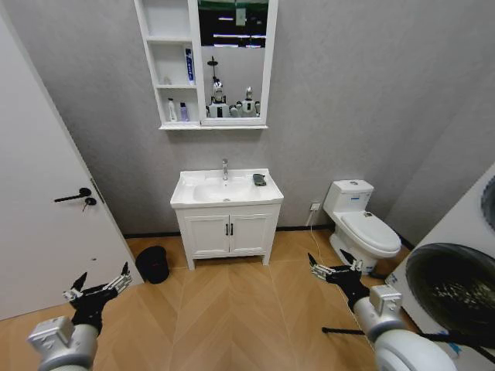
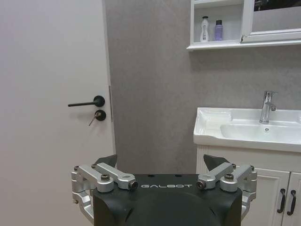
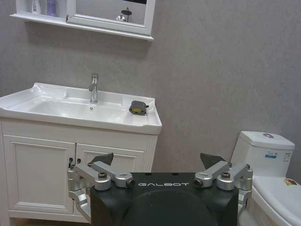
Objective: Move facial cleanser and shampoo from washbasin to cabinet, then wipe washbasin with towel.
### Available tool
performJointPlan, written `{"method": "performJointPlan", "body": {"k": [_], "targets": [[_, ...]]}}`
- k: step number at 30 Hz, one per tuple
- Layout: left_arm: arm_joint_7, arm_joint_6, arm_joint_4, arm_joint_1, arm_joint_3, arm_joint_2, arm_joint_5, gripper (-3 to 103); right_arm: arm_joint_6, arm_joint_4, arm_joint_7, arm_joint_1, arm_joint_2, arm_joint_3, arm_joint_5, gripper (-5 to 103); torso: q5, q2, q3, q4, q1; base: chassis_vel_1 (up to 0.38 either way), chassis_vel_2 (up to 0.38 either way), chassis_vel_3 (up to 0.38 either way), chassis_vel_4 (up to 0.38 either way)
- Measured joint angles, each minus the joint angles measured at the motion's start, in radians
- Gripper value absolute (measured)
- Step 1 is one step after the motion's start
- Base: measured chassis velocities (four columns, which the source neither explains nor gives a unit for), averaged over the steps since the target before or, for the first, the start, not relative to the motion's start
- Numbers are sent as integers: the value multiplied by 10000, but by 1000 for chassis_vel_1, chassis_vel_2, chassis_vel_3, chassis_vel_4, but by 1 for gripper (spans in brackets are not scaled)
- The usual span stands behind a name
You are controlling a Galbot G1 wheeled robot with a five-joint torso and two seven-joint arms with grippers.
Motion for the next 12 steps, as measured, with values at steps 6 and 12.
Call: {"method": "performJointPlan", "body": {"k": [6, 12], "targets": [[0, 0, 0, 0, 0, 4, 1, 100, 0, 0, 1, 0, 0, 1, 4, 100, 0, 0, 0, 0, 0, 0, 0, 0, 0], [1, 0, 0, 0, 1, 6, 3, 100, 0, 0, 3, 0, 0, 1, 9, 100, 0, 0, 0, 0, 0, 0, 0, 0, 0]]}}
